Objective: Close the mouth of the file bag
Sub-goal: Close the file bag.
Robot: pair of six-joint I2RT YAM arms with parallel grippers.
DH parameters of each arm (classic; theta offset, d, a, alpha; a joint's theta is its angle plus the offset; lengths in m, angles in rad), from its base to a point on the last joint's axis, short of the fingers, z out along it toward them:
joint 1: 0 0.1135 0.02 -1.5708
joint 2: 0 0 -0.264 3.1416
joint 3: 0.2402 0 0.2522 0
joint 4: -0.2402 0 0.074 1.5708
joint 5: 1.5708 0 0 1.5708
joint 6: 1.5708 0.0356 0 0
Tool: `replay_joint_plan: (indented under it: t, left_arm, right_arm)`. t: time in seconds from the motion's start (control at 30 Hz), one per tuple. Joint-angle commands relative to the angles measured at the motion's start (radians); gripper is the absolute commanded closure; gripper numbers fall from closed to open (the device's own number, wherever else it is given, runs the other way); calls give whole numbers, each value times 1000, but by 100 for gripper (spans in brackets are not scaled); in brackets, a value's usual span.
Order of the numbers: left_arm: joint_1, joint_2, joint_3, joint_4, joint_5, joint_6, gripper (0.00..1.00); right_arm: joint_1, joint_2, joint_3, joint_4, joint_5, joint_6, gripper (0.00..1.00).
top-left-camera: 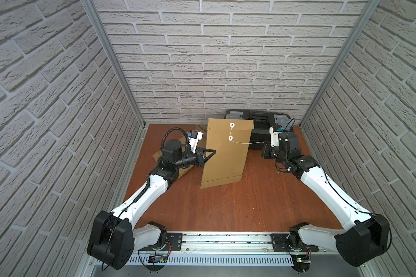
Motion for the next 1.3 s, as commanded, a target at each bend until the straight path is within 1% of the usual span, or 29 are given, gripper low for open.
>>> replay_joint_plan:
  t: [0.0,0.17,0.53,0.8,1.1,1.17,1.27]
  left_arm:
    - [-16,-20,-16,68,37,1,100]
    - [-36,-20,-21,70,58,11,100]
    - [-93,-7,-15,50,87,47,100]
    - [-131,9,-1,10,68,88,100]
    - [-134,36,51,-56,7,107,100]
    - [-133,44,60,-71,4,112,100]
    - [-132,55,63,-100,6,124,100]
  right_arm:
    - [-4,-24,66,-27,105,-49,97]
    - [-4,-6,137,-57,159,-97,97]
    - [2,54,290,-137,158,-175,97]
    - [20,88,372,-202,113,-199,97]
    - [19,162,433,-279,54,-250,97]
    - [19,177,454,-315,27,-238,97]
    - [19,185,451,-306,-25,-208,97]
